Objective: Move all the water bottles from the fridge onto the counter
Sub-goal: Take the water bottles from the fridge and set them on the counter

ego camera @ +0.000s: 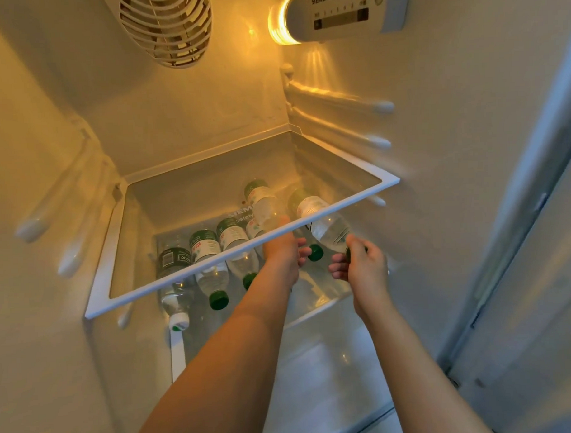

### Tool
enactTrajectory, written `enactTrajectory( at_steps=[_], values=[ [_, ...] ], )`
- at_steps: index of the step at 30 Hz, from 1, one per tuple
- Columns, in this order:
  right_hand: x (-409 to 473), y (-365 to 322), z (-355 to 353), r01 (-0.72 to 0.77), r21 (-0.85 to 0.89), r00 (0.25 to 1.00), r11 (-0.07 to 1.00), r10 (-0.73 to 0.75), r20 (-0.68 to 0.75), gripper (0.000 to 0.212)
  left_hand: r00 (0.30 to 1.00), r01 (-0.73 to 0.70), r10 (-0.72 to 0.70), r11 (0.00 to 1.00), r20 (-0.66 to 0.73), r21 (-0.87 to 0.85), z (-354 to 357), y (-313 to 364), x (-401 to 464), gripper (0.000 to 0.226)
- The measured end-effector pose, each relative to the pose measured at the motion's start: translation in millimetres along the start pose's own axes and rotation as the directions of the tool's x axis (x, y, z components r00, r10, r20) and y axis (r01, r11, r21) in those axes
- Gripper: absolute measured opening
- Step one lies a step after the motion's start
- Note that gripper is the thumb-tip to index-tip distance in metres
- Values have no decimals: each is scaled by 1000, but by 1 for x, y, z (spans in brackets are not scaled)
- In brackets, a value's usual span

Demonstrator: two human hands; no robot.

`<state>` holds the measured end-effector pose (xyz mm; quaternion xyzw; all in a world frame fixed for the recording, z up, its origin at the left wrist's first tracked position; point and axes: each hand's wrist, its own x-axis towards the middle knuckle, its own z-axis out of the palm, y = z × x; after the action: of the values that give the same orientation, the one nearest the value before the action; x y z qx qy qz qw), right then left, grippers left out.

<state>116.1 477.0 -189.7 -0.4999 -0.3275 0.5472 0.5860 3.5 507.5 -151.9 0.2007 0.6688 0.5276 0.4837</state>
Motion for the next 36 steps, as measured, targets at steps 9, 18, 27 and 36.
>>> enactTrajectory(
  at_steps=[9,18,27,36],
  values=[
    [-44,-5,-11,15,109,993,994,-2,-120,26,991,-82,77,996,-110,-35,-5,-26,-21,47],
    [-82,-17,-20,77,159,982,984,-48,-183,24,993,-73,60,988,-98,-135,-23,-30,-75,48],
    [-132,-48,-44,139,24,984,990,-135,-112,25,989,-101,100,995,-107,-6,-73,-33,-165,44],
    [-184,-84,-78,328,-423,940,845,-336,56,32,964,-134,195,943,-182,303,-129,-28,-252,44]
  ],
)
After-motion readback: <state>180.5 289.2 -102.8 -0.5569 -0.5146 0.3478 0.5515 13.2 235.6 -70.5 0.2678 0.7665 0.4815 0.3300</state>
